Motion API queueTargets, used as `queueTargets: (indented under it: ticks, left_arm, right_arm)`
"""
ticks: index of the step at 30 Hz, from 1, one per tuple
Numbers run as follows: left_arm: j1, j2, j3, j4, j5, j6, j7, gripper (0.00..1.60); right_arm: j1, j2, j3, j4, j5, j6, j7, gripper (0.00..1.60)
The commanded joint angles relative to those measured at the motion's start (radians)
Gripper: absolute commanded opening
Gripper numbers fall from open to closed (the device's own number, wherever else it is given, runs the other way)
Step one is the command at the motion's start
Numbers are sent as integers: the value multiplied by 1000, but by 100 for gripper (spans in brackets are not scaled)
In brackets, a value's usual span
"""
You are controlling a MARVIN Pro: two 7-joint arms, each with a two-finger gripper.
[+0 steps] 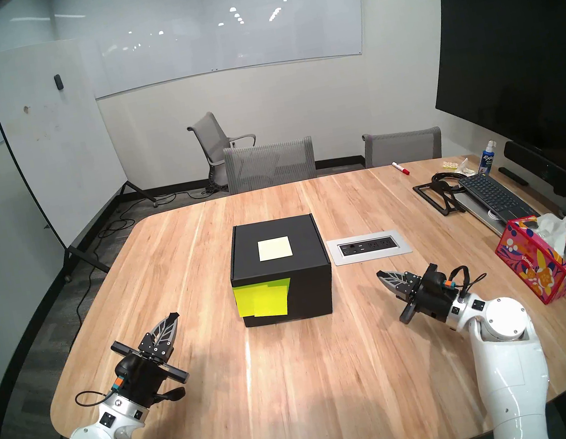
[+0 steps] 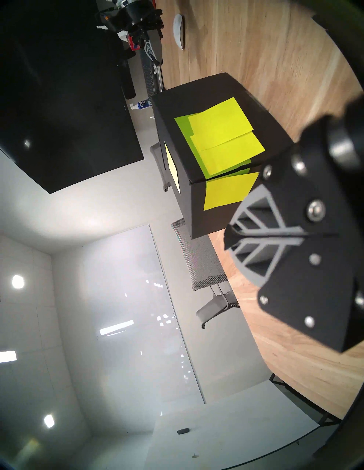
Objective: Open the box and place the mouse inside
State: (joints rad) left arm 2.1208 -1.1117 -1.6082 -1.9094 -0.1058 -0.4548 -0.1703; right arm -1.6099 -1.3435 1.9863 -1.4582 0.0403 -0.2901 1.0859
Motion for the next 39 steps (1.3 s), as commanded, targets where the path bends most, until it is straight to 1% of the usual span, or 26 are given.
queueTargets:
  ticks: [1,3,5,22,39]
  left_arm:
    - [-22,17,1,2,19,-4,-13,0]
    - [-32,15,2,12,36,-15,-13,0]
    - [-40,11,4,19,23,-14,-19,0]
    - [-79,10,16,52,28,-8,-55,0]
    - [-176,17,35,137,28,3,-104,0]
  right_arm:
    - [18,-1,-6,-10,1,0,-1,0]
    - [22,-1,-8,-4,-1,-3,-2,0]
    - [23,0,-8,-2,-1,-3,-2,0]
    - [38,1,-14,12,-8,-1,-4,0]
    - [57,3,-22,32,-16,0,-6,0]
